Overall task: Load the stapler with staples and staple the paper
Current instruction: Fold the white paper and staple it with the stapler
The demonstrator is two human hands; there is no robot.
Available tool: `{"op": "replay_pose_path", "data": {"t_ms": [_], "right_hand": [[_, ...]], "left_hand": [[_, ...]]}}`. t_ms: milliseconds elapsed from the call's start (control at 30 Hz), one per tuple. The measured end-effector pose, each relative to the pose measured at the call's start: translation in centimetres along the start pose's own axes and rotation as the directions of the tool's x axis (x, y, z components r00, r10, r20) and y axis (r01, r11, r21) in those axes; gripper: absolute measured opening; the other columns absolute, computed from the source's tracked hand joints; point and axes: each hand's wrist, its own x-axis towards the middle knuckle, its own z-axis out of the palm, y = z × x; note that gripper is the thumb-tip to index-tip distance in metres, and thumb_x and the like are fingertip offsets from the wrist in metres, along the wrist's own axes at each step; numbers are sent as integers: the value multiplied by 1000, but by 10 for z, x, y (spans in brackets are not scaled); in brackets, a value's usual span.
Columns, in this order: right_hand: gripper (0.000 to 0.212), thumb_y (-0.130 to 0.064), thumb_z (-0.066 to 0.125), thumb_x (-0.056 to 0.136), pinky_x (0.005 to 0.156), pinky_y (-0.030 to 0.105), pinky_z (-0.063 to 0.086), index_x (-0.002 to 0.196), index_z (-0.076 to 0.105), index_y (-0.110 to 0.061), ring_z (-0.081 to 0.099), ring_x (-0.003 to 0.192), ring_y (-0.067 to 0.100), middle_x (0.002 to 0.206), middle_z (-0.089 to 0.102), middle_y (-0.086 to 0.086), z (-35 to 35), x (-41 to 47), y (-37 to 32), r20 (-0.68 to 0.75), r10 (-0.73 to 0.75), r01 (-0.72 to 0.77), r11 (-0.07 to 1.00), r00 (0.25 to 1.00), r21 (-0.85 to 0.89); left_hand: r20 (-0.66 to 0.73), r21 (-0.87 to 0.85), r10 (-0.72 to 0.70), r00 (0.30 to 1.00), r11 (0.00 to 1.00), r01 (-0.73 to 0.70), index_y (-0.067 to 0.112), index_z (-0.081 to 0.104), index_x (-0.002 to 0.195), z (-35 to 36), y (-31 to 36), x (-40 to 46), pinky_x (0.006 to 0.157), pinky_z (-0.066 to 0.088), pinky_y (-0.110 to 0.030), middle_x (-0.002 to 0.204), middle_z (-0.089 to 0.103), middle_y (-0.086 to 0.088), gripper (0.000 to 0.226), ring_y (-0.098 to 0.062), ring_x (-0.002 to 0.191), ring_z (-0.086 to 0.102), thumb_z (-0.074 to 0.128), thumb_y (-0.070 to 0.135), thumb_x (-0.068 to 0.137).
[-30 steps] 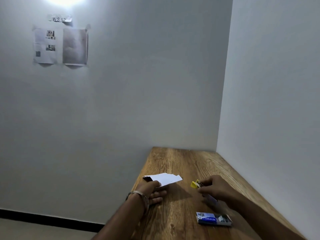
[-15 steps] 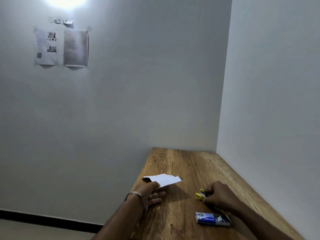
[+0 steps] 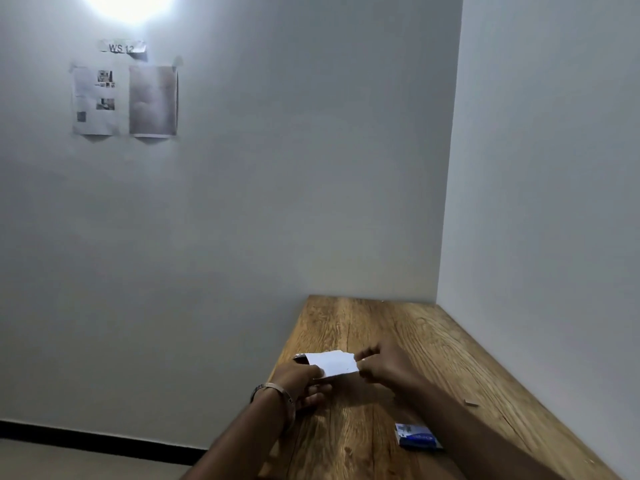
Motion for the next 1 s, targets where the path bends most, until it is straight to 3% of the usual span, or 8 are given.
{"op": "replay_pose_path", "data": {"t_ms": [133, 200, 267, 367, 533, 767, 867, 1000], "right_hand": [[10, -1, 73, 82, 69, 29, 61, 81, 74, -11, 72, 82, 17, 88, 74, 7, 12, -2, 5, -7, -27, 27, 999, 1000, -48], [8, -7, 75, 83, 61, 18, 53, 84, 74, -15, 69, 81, 10, 88, 73, 1, 19, -3, 8, -14, -52, 51, 994, 999, -94], [6, -12, 75, 83, 59, 11, 44, 85, 76, -18, 66, 79, 3, 88, 73, -4, 24, -4, 10, -28, -101, 95, 982, 994, -165], [8, -15, 73, 82, 57, 7, 39, 88, 79, -17, 62, 75, 0, 93, 75, -3, 27, -5, 12, -14, -139, 130, 958, 990, -256], [16, -16, 69, 83, 58, 5, 35, 93, 81, -16, 65, 78, 0, 99, 77, -2, 32, -9, 16, 35, -196, 196, 910, 980, -366], [23, -16, 57, 91, 71, 16, 42, 101, 77, -10, 66, 99, 13, 107, 73, 1, 30, -15, 19, 138, -333, 358, 805, 933, -473], [26, -14, 48, 89, 76, 34, 48, 88, 73, -7, 63, 89, 22, 96, 69, 9, 27, -20, 17, 235, -352, 422, 713, 906, -560], [24, -16, 45, 89, 69, 37, 45, 70, 59, -10, 52, 70, 22, 83, 65, 13, 24, -22, 18, 276, -355, 448, 650, 893, -615]], "left_hand": [[-87, 130, 104, 991, 987, -93, -9, 57, 114, -10, 1, 5, 45, 52, -25, 79, 66, -21, 29, -20, 53, 62, 63, -4, 86], [-156, 307, 197, 968, 941, -142, -4, 65, 108, -12, -1, 10, 56, 55, -32, 82, 70, -16, 25, -20, 59, 64, 68, 3, 84], [-185, 596, 328, 926, 787, -159, 7, 65, 112, -15, -4, 13, 74, 57, -35, 102, 72, -10, 34, -21, 84, 68, 73, 18, 81], [-157, 803, 446, 881, 577, -149, 22, 55, 120, -19, -9, 13, 78, 49, -27, 116, 67, -1, 48, -18, 102, 62, 74, 34, 78], [-44, 898, 544, 838, 388, -205, 26, 65, 103, -23, -18, 19, 80, 47, -25, 114, 64, 2, 23, -16, 104, 59, 68, 34, 82], [102, 967, 636, 765, 118, -227, 28, 62, 110, -24, -20, 21, 89, 45, -28, 122, 53, 5, 23, -18, 112, 53, 64, 32, 87], [195, 978, 594, 780, -60, -198, 26, 70, 108, -23, -19, 19, 87, 48, -30, 116, 67, 2, 23, -22, 106, 61, 54, 26, 92], [242, 969, 568, 786, -185, -165, 26, 71, 112, -24, -21, 21, 87, 44, -31, 111, 71, 0, 32, -24, 103, 63, 45, 20, 93]]}}
